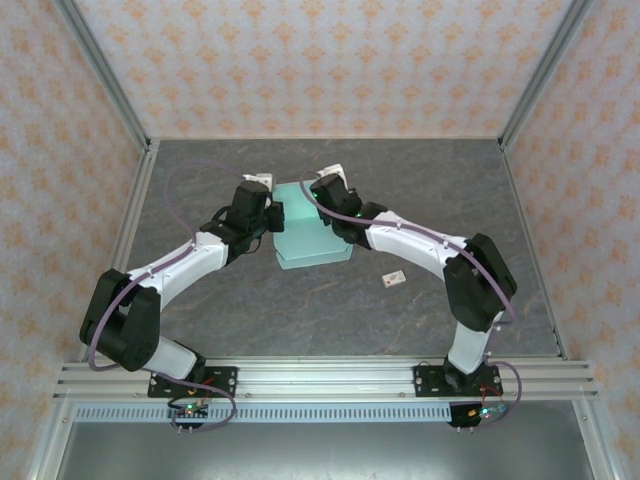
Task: Fold the paper box
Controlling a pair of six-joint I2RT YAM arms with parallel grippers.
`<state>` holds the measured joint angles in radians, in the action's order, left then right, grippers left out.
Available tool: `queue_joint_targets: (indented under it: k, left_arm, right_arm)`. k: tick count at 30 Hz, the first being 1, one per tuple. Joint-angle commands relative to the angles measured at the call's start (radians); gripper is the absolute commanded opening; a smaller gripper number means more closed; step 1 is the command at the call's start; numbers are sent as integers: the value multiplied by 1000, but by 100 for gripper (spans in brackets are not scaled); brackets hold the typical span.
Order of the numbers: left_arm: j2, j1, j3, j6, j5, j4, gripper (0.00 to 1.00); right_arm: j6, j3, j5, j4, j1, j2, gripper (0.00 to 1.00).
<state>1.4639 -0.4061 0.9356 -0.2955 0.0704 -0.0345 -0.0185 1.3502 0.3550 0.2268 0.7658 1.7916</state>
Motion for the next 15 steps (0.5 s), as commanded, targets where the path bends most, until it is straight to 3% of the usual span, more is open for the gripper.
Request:
queue_joint_targets:
  k: [1, 6, 15]
  left_arm:
    - [-32, -10, 42, 3, 2, -19, 0]
    - [-26, -11, 45, 3, -13, -29, 0]
    - [-31, -10, 42, 11, -35, -41, 0]
  right_arm:
    - [-8, 36, 205, 87, 25, 37, 12]
    - [13, 31, 171, 79, 30, 25, 13]
    - [9, 5, -58, 53, 6, -36, 25]
